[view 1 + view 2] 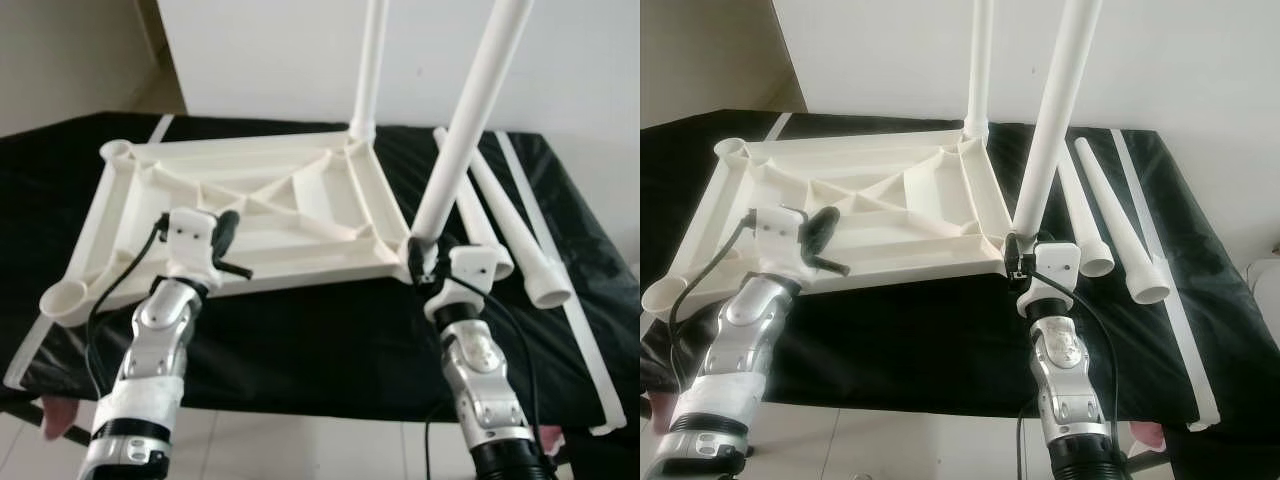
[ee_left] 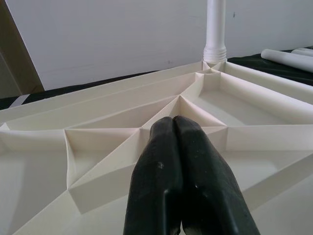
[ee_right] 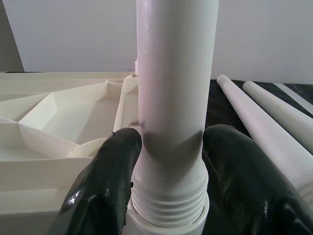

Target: Building children table

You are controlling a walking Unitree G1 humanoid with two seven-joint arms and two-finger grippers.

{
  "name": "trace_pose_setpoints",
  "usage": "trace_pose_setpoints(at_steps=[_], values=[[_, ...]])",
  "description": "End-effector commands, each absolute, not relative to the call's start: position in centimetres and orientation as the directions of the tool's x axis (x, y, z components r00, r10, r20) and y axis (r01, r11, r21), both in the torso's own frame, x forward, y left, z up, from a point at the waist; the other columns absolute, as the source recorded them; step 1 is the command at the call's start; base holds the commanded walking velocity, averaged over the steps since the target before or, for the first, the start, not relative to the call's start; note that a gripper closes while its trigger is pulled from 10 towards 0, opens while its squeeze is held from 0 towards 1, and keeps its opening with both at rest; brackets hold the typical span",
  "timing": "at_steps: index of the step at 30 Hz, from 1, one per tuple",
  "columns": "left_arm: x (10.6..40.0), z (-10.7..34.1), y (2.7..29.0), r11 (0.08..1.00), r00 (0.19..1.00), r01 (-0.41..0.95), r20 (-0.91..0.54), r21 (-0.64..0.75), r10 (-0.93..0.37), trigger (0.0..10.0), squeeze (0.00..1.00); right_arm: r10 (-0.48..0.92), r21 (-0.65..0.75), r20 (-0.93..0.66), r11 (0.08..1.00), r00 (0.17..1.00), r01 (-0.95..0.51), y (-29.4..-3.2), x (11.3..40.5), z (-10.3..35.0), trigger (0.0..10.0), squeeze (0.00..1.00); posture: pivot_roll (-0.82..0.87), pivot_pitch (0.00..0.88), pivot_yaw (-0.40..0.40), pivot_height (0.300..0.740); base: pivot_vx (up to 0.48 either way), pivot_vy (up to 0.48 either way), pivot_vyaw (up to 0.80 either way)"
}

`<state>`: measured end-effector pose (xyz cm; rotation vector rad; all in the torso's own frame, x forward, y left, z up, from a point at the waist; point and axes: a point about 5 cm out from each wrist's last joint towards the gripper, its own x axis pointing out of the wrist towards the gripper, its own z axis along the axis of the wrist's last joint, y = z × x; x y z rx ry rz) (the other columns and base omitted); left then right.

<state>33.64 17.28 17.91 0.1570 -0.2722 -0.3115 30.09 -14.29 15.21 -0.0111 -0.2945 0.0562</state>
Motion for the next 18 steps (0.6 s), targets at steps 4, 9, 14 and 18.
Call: trace_pose_setpoints(at_steps=[4, 9, 14, 18], values=[[33.58, 17.87, 17.29, 0.941, 0.920, 0.274, 0.231, 0.199, -0.316, 10.0, 0.02, 0.052, -0.007, 0.285, 0.999, 0.957, -0.052, -14.27, 29.97, 15.17, 10.0, 0.00, -0.05, 0.126, -0.010, 0.740, 0.000, 0.000, 0.00], [33.59, 17.92, 17.38, 0.945, 0.920, 0.281, 0.234, 0.168, -0.315, 10.0, 1.00, 0.052, -0.007, 0.287, 0.999, 0.957, -0.052, -14.25, 30.01, 15.23, 10.0, 0.00, -0.05, 0.122, -0.010, 0.740, 0.000, 0.000, 0.00], [33.61, 17.92, 17.40, 0.945, 0.921, 0.276, 0.232, 0.174, -0.312, 10.0, 1.00, 0.053, -0.008, 0.287, 0.999, 0.956, -0.053, -14.23, 30.01, 15.25, 10.0, 0.00, -0.05, 0.124, -0.010, 0.740, 0.000, 0.000, 0.00], [33.61, 17.92, 17.40, 0.945, 0.921, 0.276, 0.231, 0.175, -0.312, 10.0, 1.00, 0.053, -0.008, 0.287, 0.999, 0.957, -0.053, -14.24, 30.01, 15.25, 10.0, 0.00, -0.05, 0.125, -0.010, 0.740, 0.000, 0.000, 0.00]])
